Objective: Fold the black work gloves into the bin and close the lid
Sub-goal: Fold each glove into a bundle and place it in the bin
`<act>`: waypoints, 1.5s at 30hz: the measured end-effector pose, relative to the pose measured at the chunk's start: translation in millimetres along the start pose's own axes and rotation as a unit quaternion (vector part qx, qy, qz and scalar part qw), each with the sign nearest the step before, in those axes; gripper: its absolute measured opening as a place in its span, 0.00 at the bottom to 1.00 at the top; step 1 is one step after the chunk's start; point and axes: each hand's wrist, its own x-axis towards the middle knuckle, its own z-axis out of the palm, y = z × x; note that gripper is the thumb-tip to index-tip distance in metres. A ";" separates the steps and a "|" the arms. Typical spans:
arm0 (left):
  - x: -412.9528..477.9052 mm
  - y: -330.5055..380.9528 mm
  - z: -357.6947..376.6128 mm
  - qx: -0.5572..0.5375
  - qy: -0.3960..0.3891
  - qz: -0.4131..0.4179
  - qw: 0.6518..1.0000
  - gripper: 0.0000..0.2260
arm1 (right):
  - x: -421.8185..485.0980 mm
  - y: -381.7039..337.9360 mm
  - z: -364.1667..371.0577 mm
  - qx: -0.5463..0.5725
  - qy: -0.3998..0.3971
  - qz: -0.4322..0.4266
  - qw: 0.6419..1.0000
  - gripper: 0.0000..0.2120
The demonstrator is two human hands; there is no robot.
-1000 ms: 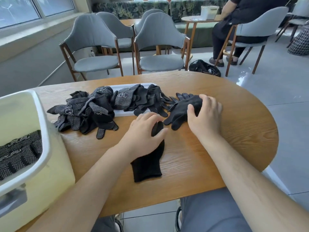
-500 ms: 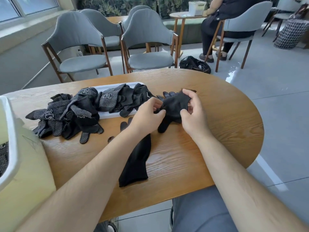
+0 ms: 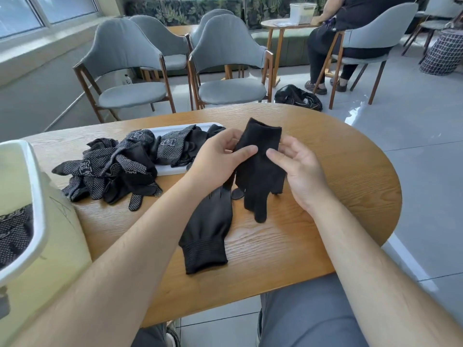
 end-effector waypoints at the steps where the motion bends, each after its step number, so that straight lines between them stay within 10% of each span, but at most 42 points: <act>1: -2.6 1.9 -6.2 0.029 0.013 0.007 0.999 0.03 | 0.5 -2.7 2.0 -0.019 -0.001 -0.008 1.000 0.14; 19: -74.7 22.1 -79.2 0.197 0.203 0.014 0.959 0.10 | -16.4 -49.1 75.1 -0.205 -0.098 -0.097 0.969 0.04; 28: -80.0 38.2 -77.8 0.095 0.222 0.043 0.969 0.02 | -12.9 -44.3 88.7 -0.127 -0.140 -0.109 0.976 0.05; 45: -167.5 -60.6 -62.7 0.274 0.031 0.035 0.960 0.08 | -85.4 26.8 53.5 -0.333 -0.248 -0.156 0.896 0.09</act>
